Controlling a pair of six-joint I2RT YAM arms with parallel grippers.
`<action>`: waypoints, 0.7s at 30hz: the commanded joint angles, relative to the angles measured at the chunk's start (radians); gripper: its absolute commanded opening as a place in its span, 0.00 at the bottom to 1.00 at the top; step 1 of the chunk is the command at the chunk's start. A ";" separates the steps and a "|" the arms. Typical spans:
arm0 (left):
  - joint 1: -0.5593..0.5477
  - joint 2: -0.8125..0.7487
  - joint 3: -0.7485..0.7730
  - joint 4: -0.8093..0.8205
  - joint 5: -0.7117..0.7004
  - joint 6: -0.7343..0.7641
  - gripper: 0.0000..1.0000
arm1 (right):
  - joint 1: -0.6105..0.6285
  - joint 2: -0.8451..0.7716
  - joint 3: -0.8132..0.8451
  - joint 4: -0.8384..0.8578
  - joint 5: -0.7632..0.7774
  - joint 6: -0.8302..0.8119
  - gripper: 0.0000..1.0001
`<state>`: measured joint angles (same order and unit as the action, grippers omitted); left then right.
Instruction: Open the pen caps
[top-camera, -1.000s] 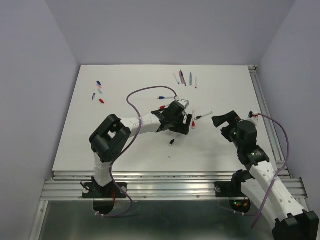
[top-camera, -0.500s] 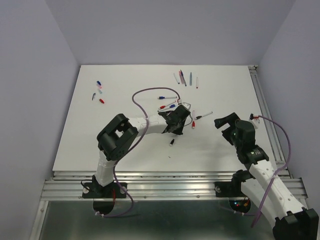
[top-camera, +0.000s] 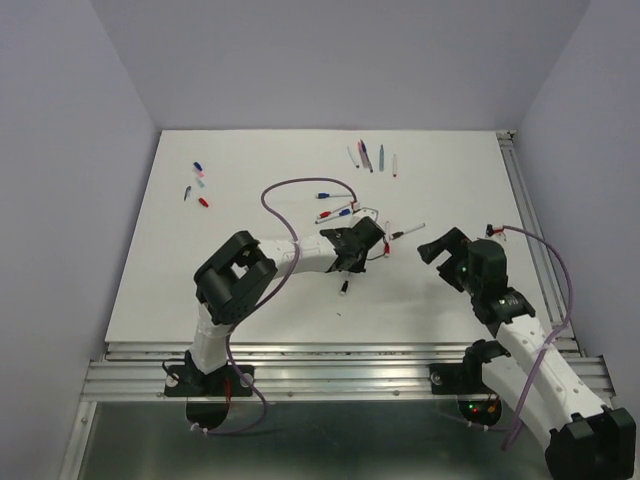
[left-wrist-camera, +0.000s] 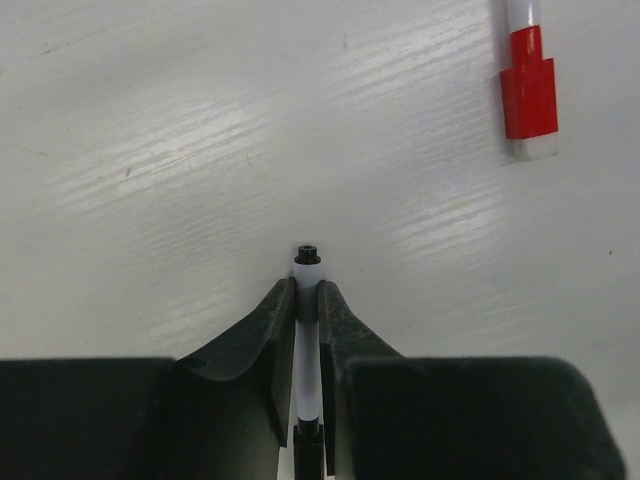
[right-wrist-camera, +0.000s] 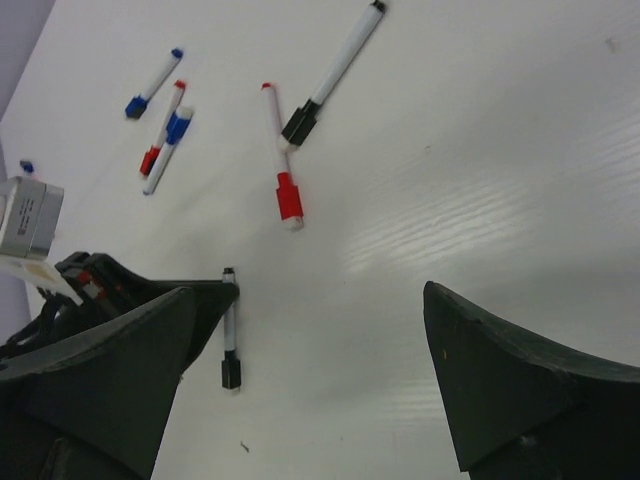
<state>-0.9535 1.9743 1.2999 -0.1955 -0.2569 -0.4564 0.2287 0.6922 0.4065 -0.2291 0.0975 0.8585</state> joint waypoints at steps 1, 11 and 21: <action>0.037 -0.075 -0.051 -0.122 -0.093 -0.121 0.00 | 0.000 0.039 0.040 0.135 -0.376 -0.085 1.00; 0.191 -0.426 -0.338 0.089 -0.024 -0.343 0.00 | 0.459 0.240 0.061 0.356 -0.267 -0.068 1.00; 0.214 -0.741 -0.577 0.137 -0.013 -0.519 0.00 | 0.646 0.570 0.231 0.559 -0.237 -0.065 1.00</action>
<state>-0.7353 1.3334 0.7738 -0.0990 -0.2653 -0.8871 0.8013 1.1820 0.5049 0.1944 -0.1913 0.8143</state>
